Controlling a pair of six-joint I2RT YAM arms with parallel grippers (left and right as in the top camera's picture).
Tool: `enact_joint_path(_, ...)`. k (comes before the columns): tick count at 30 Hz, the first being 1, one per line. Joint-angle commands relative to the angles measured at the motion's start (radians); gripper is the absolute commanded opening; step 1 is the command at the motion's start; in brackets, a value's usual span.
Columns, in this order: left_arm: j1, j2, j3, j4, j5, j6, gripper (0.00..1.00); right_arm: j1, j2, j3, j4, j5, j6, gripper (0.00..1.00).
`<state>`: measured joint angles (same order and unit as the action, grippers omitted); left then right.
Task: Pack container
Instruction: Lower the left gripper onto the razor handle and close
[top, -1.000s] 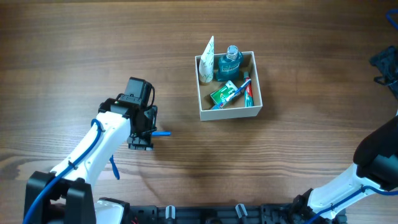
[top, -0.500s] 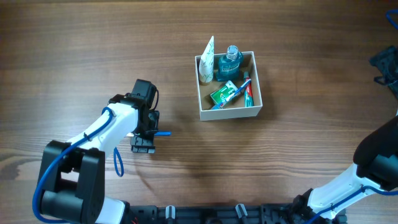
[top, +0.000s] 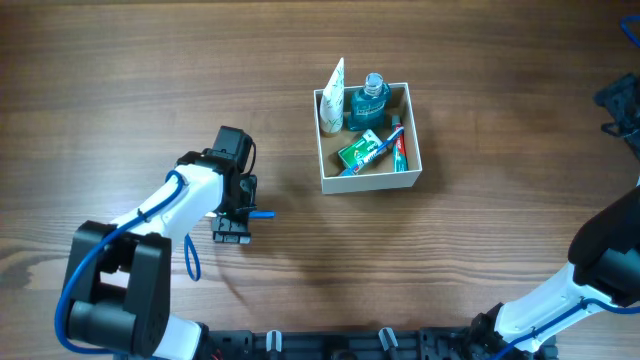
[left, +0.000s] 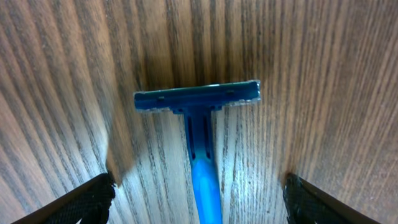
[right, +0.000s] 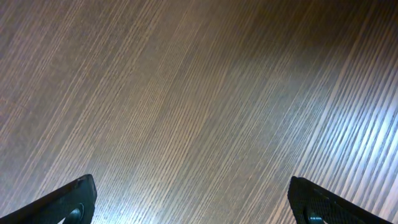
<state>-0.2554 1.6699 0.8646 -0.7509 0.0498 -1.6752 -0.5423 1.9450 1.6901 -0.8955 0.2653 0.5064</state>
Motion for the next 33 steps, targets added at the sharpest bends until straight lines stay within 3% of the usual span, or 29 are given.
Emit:
enact_joint_path(1,-0.002,0.015,0.014,0.006,-0.026,-0.016,0.89,-0.001,-0.005,-0.003,0.003,-0.005,-0.008,1.00)
enact_joint_path(26,0.000,0.050,0.013,0.003,0.010,-0.030,0.86,-0.001,-0.005,-0.003,0.003,-0.005,-0.008,1.00)
enact_joint_path(33,0.000,0.119,0.013,0.003,0.024,-0.031,0.77,-0.001,-0.005,-0.003,0.003,-0.005,-0.008,1.00)
